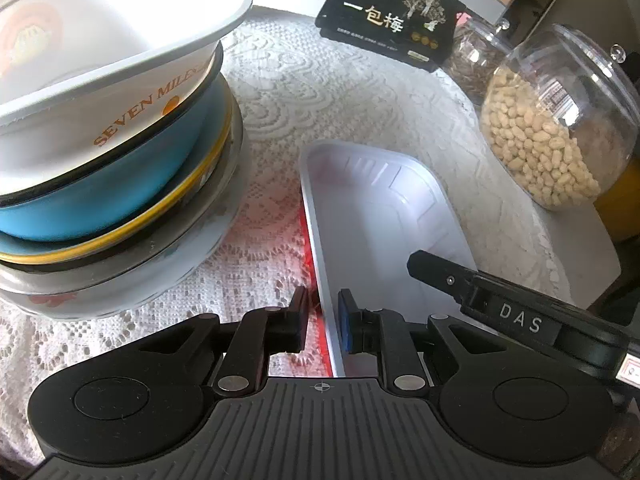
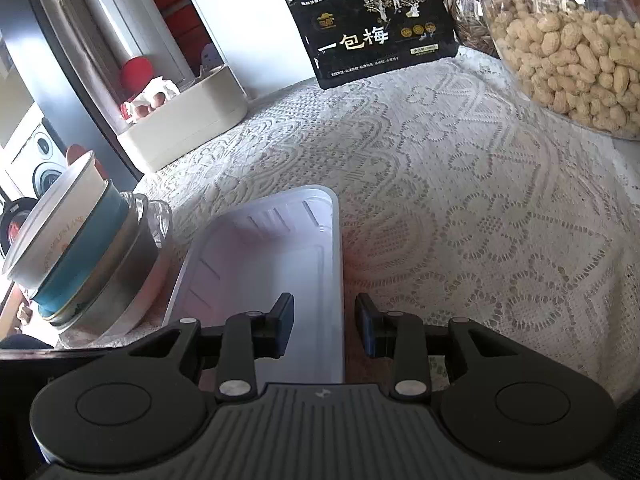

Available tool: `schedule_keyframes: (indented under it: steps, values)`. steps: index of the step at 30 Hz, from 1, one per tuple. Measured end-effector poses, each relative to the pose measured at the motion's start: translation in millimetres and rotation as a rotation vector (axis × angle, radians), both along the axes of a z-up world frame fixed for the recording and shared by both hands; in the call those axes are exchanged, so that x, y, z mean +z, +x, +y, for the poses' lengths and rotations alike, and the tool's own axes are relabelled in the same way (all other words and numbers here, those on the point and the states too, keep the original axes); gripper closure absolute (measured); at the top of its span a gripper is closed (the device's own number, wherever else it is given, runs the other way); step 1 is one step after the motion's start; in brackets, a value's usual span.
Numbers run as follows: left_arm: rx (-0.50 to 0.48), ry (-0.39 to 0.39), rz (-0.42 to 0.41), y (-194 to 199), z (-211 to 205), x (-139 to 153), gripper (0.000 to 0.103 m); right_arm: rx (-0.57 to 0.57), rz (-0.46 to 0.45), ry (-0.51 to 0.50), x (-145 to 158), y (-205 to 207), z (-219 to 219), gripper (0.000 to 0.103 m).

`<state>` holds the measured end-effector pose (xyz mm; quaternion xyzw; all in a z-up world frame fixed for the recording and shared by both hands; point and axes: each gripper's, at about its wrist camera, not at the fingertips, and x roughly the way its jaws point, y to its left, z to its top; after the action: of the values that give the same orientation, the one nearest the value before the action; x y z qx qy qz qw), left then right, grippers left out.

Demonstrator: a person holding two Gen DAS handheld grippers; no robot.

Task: Organize plates and bowls
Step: 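Grasp the red-edged white tray rim with both tools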

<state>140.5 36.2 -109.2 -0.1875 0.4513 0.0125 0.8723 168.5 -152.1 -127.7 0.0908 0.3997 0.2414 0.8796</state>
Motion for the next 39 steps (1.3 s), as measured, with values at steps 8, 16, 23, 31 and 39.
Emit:
schedule_keyframes:
  steps: [8,16,23,31,39]
  values:
    - [-0.021,0.064,-0.006,0,-11,1,0.084,0.008,-0.016,-0.004,0,-3,0,0.07]
    - [0.03,-0.112,0.045,-12,16,0,0.085,0.066,0.002,0.029,0,-8,1,0.068]
    - [0.038,-0.085,0.023,-9,16,4,0.083,0.075,0.007,0.036,0,-10,1,0.068]
    - [0.05,-0.058,0.028,-2,18,2,0.081,0.094,0.025,0.061,-1,-9,1,0.068]
    - [0.055,-0.065,0.026,-1,19,2,0.081,0.081,0.001,0.04,-1,-9,2,0.068]
